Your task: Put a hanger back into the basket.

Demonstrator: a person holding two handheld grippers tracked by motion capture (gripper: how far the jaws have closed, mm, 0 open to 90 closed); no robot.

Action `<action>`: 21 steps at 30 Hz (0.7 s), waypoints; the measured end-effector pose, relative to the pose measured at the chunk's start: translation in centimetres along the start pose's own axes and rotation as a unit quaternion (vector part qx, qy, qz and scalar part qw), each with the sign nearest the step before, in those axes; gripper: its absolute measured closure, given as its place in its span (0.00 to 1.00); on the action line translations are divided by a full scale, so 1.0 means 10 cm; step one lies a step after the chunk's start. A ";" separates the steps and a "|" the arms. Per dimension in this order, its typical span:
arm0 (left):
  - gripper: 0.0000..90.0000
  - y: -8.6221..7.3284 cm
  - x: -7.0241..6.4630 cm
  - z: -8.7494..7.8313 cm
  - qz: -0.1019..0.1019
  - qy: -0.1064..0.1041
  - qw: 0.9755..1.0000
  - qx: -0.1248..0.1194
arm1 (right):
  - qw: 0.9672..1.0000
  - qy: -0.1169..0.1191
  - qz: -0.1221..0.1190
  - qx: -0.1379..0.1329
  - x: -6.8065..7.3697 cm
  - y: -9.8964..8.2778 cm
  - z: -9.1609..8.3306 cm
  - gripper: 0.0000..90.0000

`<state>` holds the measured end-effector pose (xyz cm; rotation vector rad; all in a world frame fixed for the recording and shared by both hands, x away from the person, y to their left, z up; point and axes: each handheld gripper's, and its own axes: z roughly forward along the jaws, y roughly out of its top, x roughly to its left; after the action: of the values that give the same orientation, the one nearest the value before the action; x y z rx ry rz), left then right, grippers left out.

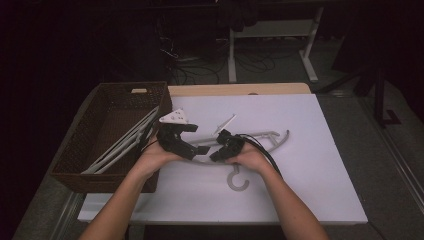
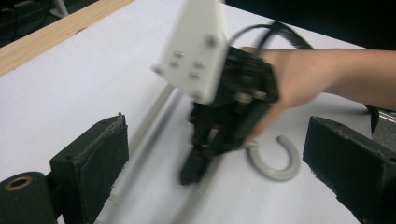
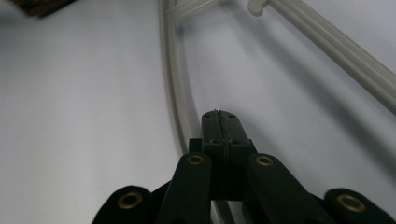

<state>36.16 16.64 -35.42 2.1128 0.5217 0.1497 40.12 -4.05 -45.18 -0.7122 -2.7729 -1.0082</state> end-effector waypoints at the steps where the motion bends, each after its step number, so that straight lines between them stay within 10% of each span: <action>1: 0.08 0.00 0.00 0.00 0.000 0.001 1.000 0.000 | 1.000 0.005 -0.003 -0.002 0.03 -0.04 -0.02 0.99; 13: 0.08 0.01 -0.04 0.05 0.005 -0.004 1.000 0.006 | 0.999 0.021 -0.032 0.018 0.46 -0.50 -0.31 0.99; 21: 0.08 0.00 -0.07 0.10 0.009 -0.010 1.000 0.012 | 0.999 -0.002 -0.011 -0.033 0.48 -0.59 -0.53 0.99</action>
<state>35.84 15.54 -35.90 2.1407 0.4949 0.1337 32.85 -9.48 -43.36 -0.6934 -2.7692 -1.1094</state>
